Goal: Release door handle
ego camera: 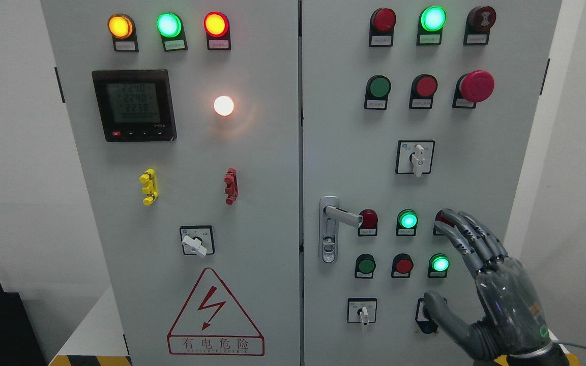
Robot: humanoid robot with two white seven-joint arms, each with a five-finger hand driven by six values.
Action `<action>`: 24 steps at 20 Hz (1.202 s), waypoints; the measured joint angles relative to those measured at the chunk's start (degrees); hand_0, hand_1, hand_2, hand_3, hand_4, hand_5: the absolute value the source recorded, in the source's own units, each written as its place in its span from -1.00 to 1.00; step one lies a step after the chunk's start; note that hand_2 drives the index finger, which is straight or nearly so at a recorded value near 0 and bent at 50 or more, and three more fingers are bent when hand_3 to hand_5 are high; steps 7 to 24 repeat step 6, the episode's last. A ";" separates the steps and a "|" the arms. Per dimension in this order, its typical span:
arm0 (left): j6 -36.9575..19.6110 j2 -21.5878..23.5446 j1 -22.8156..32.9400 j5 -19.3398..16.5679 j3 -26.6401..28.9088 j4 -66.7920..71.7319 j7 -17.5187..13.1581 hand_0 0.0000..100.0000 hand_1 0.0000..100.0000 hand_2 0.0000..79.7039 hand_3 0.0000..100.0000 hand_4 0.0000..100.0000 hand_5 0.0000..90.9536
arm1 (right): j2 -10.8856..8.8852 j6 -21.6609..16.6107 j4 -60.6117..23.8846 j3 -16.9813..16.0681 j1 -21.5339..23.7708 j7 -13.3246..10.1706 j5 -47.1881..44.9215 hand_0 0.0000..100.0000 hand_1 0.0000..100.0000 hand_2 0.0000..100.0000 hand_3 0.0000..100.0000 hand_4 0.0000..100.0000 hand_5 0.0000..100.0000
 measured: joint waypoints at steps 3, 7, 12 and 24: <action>0.00 0.00 0.00 0.00 0.00 0.00 0.00 -0.76 -0.22 -1.00 -1.00 -1.00 -1.00 | -0.02 0.18 0.01 -0.06 -0.03 0.00 -0.06 -0.20 -0.81 -1.00 -1.00 -1.00 -1.00; 0.07 0.00 0.00 0.00 0.00 0.00 0.00 -0.76 -0.22 -1.00 -1.00 -1.00 -1.00 | -0.02 0.18 0.01 -0.08 -0.05 0.00 -0.08 -0.21 -0.80 -1.00 -1.00 -1.00 -1.00; 0.07 0.00 0.00 0.00 0.00 0.00 0.00 -0.76 -0.22 -1.00 -1.00 -1.00 -1.00 | -0.02 0.18 0.01 -0.08 -0.05 0.00 -0.08 -0.21 -0.80 -1.00 -1.00 -1.00 -1.00; 0.07 0.00 0.00 0.00 0.00 0.00 0.00 -0.76 -0.22 -1.00 -1.00 -1.00 -1.00 | -0.02 0.18 0.01 -0.08 -0.05 0.00 -0.08 -0.21 -0.80 -1.00 -1.00 -1.00 -1.00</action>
